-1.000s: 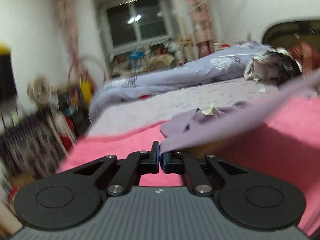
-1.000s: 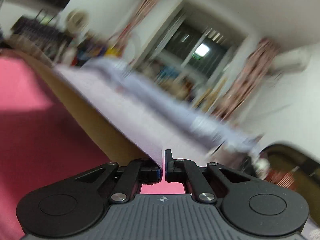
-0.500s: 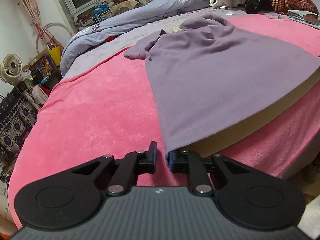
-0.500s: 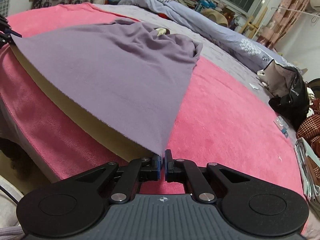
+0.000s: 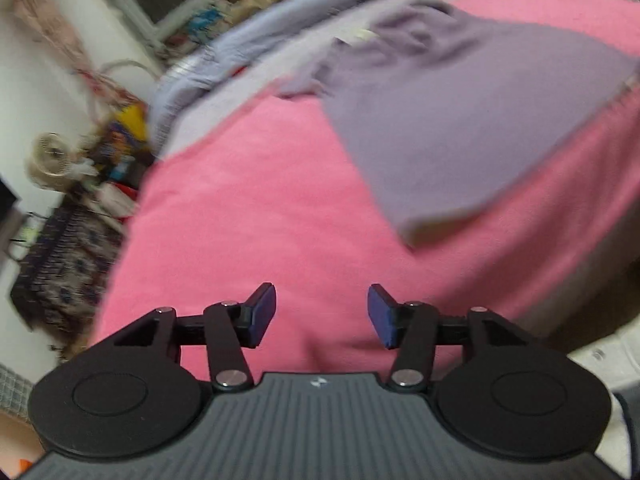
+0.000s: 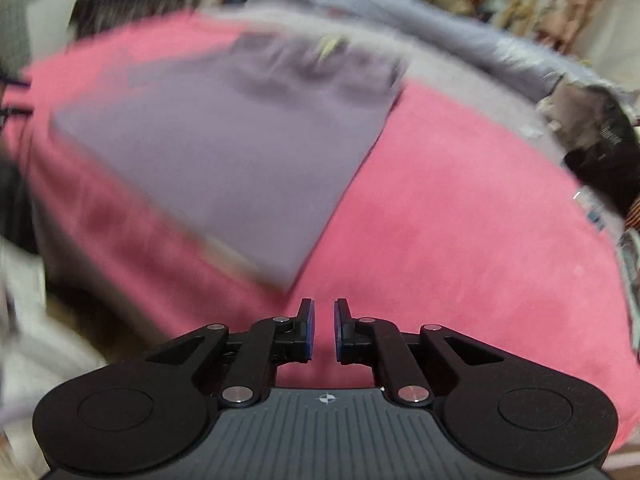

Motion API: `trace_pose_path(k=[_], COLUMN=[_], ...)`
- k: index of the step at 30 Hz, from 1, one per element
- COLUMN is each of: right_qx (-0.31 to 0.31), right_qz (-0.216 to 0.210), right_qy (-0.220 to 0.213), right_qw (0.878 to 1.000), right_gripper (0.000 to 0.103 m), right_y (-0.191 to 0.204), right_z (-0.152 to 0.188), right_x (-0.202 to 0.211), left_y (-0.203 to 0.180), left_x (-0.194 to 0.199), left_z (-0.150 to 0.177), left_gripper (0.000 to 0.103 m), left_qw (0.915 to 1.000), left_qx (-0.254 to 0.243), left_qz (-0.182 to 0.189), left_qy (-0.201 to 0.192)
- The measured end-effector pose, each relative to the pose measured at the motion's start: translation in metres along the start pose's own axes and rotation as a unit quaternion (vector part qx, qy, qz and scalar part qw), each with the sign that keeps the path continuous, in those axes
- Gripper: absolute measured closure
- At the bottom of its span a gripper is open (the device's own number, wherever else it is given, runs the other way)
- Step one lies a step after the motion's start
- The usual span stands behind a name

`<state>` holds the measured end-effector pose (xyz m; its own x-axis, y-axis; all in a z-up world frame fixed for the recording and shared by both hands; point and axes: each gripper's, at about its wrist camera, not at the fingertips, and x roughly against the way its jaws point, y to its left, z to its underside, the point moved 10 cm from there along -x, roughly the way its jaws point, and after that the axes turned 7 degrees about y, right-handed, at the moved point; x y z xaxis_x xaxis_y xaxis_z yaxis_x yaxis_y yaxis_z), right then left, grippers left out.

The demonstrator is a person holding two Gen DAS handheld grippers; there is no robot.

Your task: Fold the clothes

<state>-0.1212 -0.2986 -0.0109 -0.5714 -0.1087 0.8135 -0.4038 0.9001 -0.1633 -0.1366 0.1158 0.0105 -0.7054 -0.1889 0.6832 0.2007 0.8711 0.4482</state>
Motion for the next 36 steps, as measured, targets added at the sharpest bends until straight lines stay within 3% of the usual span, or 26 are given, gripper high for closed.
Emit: trace_pose_path(k=[3,6,9,13,15,17,19,21,23,24,27,29,31,36], right_qx=[-0.025,-0.025,-0.022,-0.012,-0.012,-0.026,-0.047,-0.072,-0.103,-0.119,-0.165,-0.176,-0.181,-0.204], right_qz=[-0.025,-0.051,-0.067,-0.050,-0.046,-0.048,-0.053,-0.050,-0.035,-0.027,-0.001,0.010,0.006,-0.010], right_qy=[-0.071,-0.117,-0.118,-0.076,-0.077,-0.073,-0.065,-0.078,-0.119,-0.132,-0.170,-0.179,-0.168,-0.119], right_qw=[0.997,0.991,0.990,0.996,0.996,0.996,0.995,0.993,0.987,0.984,0.972,0.968,0.969,0.972], right_gripper=[0.092,0.092,0.092,0.092,0.092,0.092,0.090,0.077,0.049,0.046,0.046,0.046,0.046,0.046], right_y=[0.005,0.029,0.059,0.068,0.056,0.040,0.022,0.001,-0.028,-0.041,-0.082,-0.098,-0.105,-0.117], right_z=[-0.055,-0.099,-0.120,-0.105,-0.089,-0.078,-0.071,-0.075,-0.095,-0.112,-0.161,-0.194,-0.219,-0.268], right_x=[0.007,-0.005,-0.036,-0.074,-0.082,-0.076,-0.063,-0.052,-0.047,-0.057,-0.086,-0.115,-0.145,-0.208], left_y=[0.009,-0.027,-0.081,-0.121,-0.112,-0.093,-0.069,-0.042,-0.009,0.000,0.019,0.021,0.020,-0.002], left_x=[0.008,0.010,-0.013,-0.068,-0.070,-0.065,-0.057,-0.049,-0.056,-0.063,-0.119,-0.168,-0.210,-0.282], left_z=[-0.056,-0.110,-0.134,-0.105,-0.085,-0.067,-0.059,-0.061,-0.093,-0.112,-0.181,-0.217,-0.249,-0.284], left_gripper=[0.046,0.043,0.041,0.040,0.038,0.036,0.036,0.034,0.020,0.014,0.012,0.013,0.013,0.012], left_qw=[0.9939,0.9798,0.9763,0.9837,0.9753,0.9703,0.9756,0.9784,0.9685,0.9649,0.9708,0.9788,0.9838,0.9901], left_qx=[0.070,0.075,0.048,0.032,0.080,0.110,0.122,0.141,0.185,0.195,0.179,0.170,0.162,0.131], left_qz=[0.054,0.136,0.174,0.173,0.198,0.209,0.178,0.144,0.151,0.154,0.115,0.076,0.050,0.049], left_qy=[-0.066,-0.126,-0.119,-0.036,-0.059,-0.052,-0.042,-0.043,-0.072,-0.084,-0.112,-0.085,-0.059,-0.005])
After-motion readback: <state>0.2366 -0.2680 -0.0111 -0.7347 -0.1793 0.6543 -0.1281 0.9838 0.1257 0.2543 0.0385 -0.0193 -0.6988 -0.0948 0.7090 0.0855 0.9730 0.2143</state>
